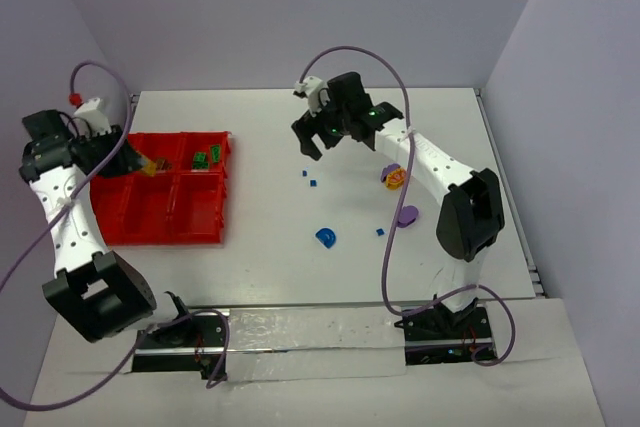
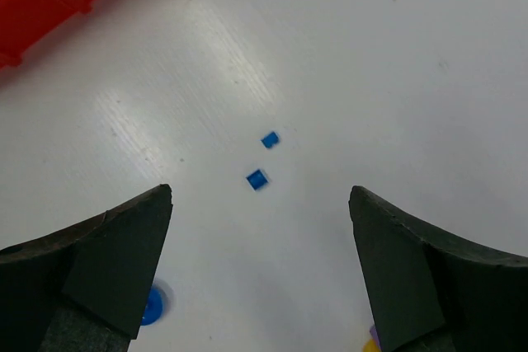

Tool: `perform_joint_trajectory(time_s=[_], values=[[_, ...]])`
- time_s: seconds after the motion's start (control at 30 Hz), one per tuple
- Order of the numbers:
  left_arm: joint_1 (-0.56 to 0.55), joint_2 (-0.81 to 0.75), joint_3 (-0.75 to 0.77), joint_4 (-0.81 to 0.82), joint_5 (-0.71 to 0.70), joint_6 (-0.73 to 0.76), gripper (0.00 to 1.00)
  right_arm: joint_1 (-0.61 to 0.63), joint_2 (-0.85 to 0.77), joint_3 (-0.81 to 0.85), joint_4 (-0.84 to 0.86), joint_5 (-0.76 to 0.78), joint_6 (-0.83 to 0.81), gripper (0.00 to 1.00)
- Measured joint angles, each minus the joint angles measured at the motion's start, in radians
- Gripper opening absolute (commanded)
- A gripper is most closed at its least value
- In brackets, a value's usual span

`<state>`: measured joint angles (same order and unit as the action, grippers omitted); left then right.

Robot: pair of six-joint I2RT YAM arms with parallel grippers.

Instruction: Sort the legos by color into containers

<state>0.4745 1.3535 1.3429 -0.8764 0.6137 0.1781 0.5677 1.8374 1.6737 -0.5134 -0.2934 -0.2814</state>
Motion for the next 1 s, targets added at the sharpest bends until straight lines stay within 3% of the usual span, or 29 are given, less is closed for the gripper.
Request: perform_joint_trajectory(time_s=[0.17,0.37,0.6,0.9,1.0], values=[[0.114,-0.029,-0.039,-0.036,-0.188,0.107,0.00,-0.089,-0.047,-0.077,-0.010,0.025,0.020,0.95],[0.117,0.001,-0.053,-0.020,-0.452,0.121,0.00,-0.128,-0.053,-0.108,-0.026,0.042,0.022,0.96],[0.118,0.044,-0.063,0.044,-0.650,0.104,0.02,-0.155,-0.053,-0.095,-0.039,0.042,0.023,0.97],[0.108,0.093,-0.151,0.131,-0.742,0.082,0.14,-0.227,-0.030,-0.035,-0.071,0.043,0.051,0.97],[0.100,0.123,-0.158,0.160,-0.753,0.077,0.35,-0.249,-0.030,-0.036,-0.087,0.053,0.048,0.96]])
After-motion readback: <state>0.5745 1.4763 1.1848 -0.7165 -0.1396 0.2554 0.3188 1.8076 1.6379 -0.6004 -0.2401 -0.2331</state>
